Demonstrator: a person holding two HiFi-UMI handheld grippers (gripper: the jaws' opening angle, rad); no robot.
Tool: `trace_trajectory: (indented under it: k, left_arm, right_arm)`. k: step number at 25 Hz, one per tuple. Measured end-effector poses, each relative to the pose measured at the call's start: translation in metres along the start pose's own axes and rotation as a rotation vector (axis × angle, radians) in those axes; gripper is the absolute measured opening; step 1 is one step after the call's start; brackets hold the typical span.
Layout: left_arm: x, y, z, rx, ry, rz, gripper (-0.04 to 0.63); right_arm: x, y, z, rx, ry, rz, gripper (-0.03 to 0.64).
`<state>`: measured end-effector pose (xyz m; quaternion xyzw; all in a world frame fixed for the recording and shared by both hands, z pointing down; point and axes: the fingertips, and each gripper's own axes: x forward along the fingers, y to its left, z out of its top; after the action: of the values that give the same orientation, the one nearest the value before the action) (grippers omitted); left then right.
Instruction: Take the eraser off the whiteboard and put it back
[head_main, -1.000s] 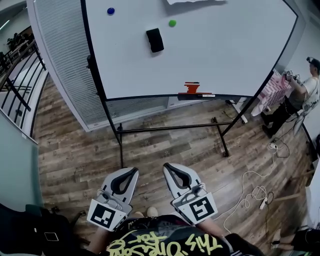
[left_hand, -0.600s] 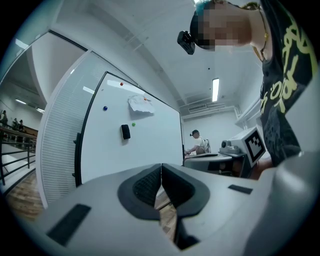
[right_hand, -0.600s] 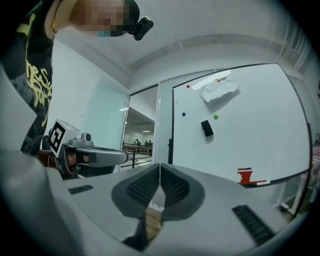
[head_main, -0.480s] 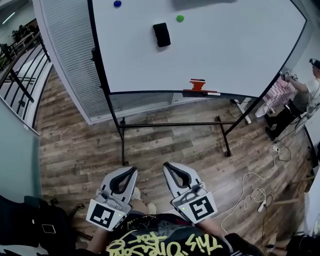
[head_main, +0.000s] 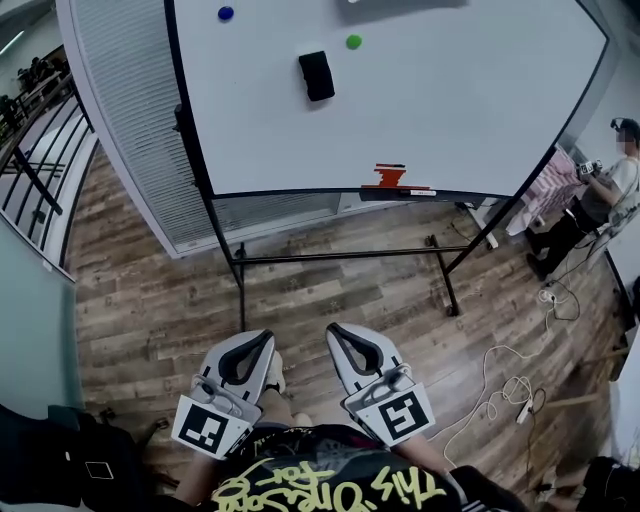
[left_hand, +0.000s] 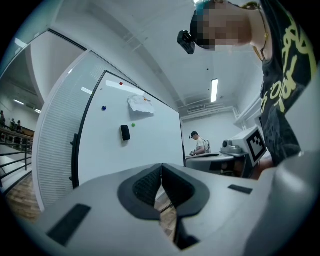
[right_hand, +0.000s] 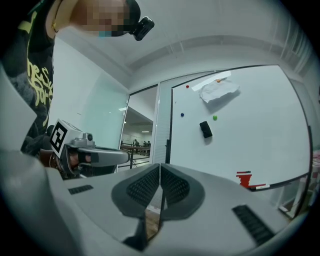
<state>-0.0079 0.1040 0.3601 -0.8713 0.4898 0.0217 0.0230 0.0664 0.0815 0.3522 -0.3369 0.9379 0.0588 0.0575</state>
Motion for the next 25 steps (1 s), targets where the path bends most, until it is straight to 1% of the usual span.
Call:
trace_trajectory:
  k: [5,9,15,25]
  left_arm:
    - [0.021,0.014,0.004,0.010,-0.007,-0.014,0.008]
    - [0.033,0.030,0.001,0.006,-0.002,-0.018,0.008]
    - [0.051,0.052,0.003,0.007,-0.016,-0.025,0.008]
    - [0.080,0.096,0.007,0.014,-0.020,-0.032,0.008]
  right_arm:
    - [0.017,-0.018,0.001,-0.005,-0.010,-0.014,0.011]
    - [0.034,-0.026,-0.004,-0.009,-0.010,-0.016,0.011]
    - [0.058,-0.040,-0.007,-0.016,-0.010,-0.026,0.011]
    - [0.107,-0.061,-0.009,-0.025,-0.013,-0.021,0.011]
